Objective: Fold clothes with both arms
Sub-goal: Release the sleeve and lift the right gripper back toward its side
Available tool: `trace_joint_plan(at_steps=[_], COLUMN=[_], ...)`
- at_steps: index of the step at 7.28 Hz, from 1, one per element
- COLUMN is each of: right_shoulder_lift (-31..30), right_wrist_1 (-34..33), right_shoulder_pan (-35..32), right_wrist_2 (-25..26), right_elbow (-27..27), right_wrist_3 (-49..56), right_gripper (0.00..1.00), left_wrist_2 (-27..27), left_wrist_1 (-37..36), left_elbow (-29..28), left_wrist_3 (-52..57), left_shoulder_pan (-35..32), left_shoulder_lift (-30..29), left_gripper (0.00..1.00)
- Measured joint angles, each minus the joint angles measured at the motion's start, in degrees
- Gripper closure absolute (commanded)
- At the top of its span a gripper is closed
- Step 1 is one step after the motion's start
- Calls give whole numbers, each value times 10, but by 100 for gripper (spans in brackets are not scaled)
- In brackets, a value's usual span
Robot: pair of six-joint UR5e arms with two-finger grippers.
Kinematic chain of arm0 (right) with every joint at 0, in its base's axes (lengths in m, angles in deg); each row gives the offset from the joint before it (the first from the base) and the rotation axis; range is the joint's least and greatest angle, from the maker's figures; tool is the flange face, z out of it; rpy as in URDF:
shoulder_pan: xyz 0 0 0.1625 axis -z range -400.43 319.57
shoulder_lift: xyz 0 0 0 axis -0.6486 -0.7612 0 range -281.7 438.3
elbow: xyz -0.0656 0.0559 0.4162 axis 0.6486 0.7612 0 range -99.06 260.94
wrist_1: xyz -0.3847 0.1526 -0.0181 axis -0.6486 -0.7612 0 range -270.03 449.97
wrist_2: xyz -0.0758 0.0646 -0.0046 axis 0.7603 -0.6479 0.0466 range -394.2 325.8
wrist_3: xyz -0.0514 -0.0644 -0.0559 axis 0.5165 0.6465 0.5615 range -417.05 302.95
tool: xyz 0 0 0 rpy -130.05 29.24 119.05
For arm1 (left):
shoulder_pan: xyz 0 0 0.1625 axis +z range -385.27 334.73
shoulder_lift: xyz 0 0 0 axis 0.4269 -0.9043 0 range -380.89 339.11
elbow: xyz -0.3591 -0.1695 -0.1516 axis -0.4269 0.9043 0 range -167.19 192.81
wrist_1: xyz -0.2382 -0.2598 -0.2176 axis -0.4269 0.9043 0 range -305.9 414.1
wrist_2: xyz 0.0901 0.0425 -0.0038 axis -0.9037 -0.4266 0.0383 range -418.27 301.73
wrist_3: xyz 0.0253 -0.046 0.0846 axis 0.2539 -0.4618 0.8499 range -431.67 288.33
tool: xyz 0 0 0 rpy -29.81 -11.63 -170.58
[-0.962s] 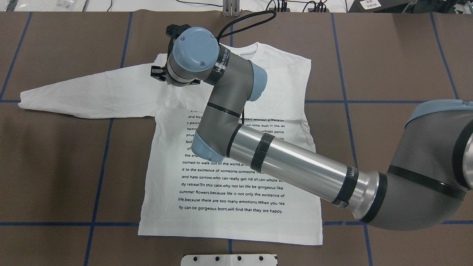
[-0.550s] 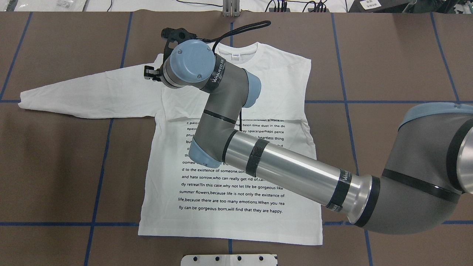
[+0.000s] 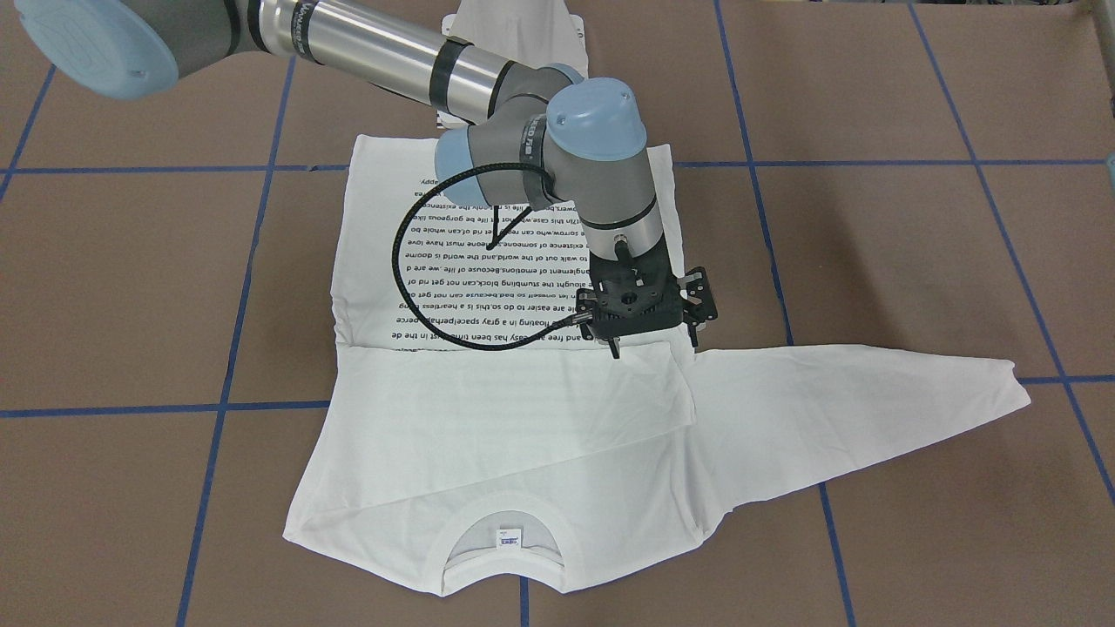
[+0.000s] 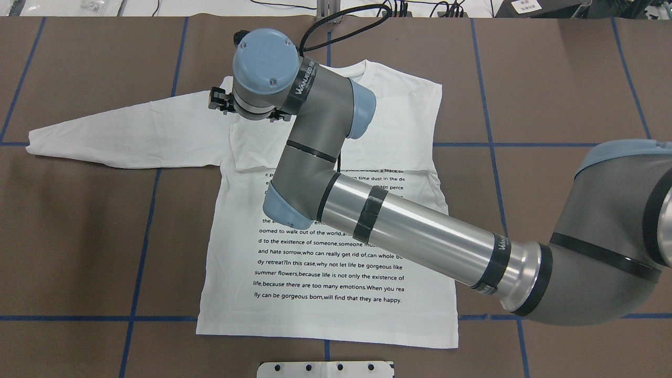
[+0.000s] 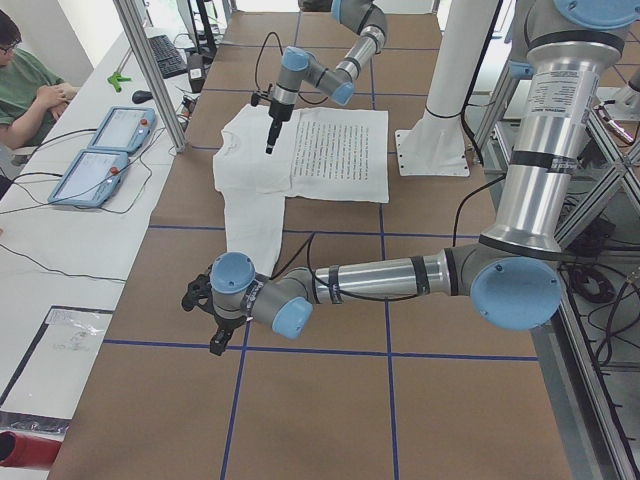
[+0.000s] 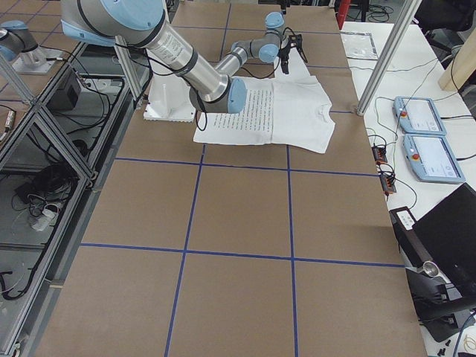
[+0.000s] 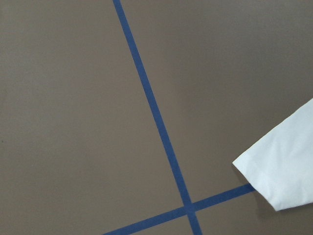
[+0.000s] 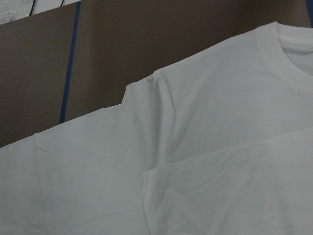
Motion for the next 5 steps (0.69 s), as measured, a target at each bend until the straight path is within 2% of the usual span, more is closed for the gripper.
trace_joint_plan(at_steps=[2, 5], right_shoulder_lift=[-25, -168], right_wrist_1=[-153, -345], right_shoulder_pan=[-41, -122], right_wrist_2=[-79, -149], right_elbow=[-82, -274], right_wrist_3=[21, 204], right_gripper=[0, 0], left_wrist_2=[-5, -60], left_wrist_1=[69, 112], left_elbow=[-9, -11], left_wrist_3=[-157, -338], left_shoulder_pan=[56, 121], left_shoulder_lift=[1, 4], left_gripper=[1, 1])
